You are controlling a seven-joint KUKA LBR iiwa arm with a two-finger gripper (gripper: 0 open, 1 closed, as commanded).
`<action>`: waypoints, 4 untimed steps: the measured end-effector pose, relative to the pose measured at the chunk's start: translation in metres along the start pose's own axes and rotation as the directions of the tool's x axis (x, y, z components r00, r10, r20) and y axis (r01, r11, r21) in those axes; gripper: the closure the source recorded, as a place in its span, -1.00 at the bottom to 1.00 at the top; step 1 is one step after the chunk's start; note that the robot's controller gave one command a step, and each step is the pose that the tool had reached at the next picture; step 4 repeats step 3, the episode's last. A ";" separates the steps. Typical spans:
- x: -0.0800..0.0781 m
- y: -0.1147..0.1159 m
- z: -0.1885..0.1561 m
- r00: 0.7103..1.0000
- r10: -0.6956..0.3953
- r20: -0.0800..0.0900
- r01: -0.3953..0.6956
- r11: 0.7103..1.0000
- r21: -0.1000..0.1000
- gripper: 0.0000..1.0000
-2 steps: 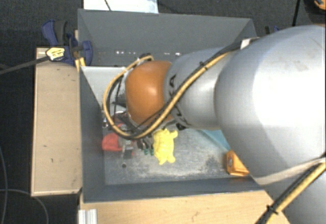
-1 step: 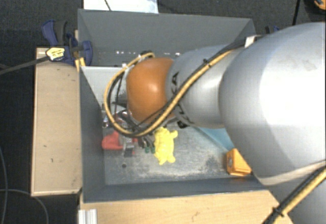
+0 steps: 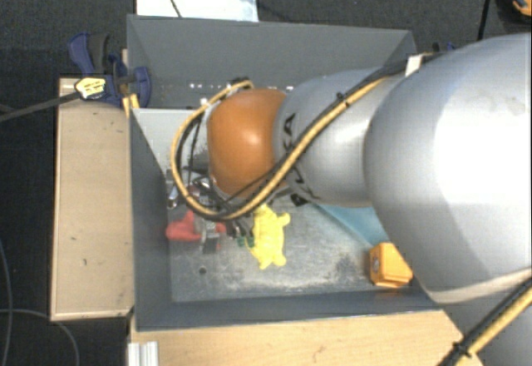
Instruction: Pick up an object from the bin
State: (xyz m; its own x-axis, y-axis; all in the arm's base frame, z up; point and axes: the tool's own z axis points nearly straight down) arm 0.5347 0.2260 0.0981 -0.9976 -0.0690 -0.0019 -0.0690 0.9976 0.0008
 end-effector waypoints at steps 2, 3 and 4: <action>0.000 0.000 -0.018 1.000 0.003 0.001 -0.003 1.000 -0.001 1.00; 0.000 0.000 -0.026 1.000 0.003 0.002 -0.003 1.000 -0.001 1.00; 0.000 0.000 -0.026 1.000 0.003 0.002 -0.003 1.000 -0.001 1.00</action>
Offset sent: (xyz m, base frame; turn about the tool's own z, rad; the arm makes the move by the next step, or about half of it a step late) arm -0.0001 0.0001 0.0368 0.0000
